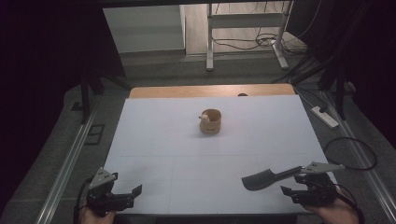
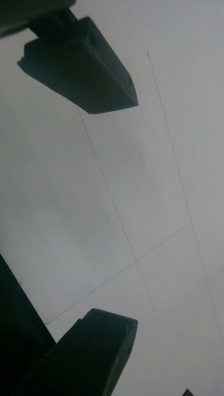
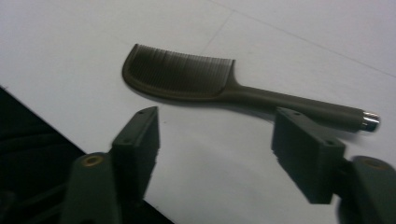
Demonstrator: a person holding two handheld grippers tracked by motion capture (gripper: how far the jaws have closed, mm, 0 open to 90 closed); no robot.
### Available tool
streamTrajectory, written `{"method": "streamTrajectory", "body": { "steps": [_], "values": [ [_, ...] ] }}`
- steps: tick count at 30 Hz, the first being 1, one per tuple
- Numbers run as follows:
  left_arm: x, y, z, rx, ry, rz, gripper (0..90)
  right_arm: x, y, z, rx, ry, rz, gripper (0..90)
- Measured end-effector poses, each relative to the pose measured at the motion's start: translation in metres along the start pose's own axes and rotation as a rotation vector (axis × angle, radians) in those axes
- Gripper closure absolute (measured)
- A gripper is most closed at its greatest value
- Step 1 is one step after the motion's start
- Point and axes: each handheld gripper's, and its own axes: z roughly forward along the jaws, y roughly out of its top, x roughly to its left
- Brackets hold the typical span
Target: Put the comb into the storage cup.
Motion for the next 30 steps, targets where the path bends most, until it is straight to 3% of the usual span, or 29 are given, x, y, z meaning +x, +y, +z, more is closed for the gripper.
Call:
{"method": "streamTrajectory", "body": {
  "steps": [1, 7, 13, 19, 21, 26, 30],
  "values": [
    [0.0, 0.0, 0.0, -0.001, 0.0, -0.001, 0.7, 0.0, 0.001, 0.002, 0.01, 0.022, 0.004, 43.8],
    [0.0, 0.0, 0.0, -0.002, -0.001, 0.001, 0.7, 0.0, 0.006, 0.006, 0.017, 0.075, 0.006, 58.7],
    [0.0, 0.0, 0.0, -0.002, -0.002, 0.001, 0.8, 0.0, 0.012, 0.013, 0.039, 0.12, -0.024, 76.1],
    [0.0, 0.0, 0.0, -0.004, -0.001, 0.001, 0.7, 0.005, 0.019, 0.02, 0.052, 0.134, -0.092, 88.2],
    [0.0, 0.0, 0.0, -0.004, 0.0, 0.0, 0.7, 0.008, 0.023, 0.023, 0.046, 0.131, -0.136, 89.5],
    [0.0, 0.0, 0.0, -0.003, 0.002, 0.001, 0.7, 0.014, 0.028, 0.032, 0.058, 0.131, -0.19, 89.5],
    [0.0, 0.0, 0.0, -0.002, 0.002, 0.001, 0.7, 0.017, 0.033, 0.038, 0.057, 0.131, -0.208, 89.6]
  ]
}}
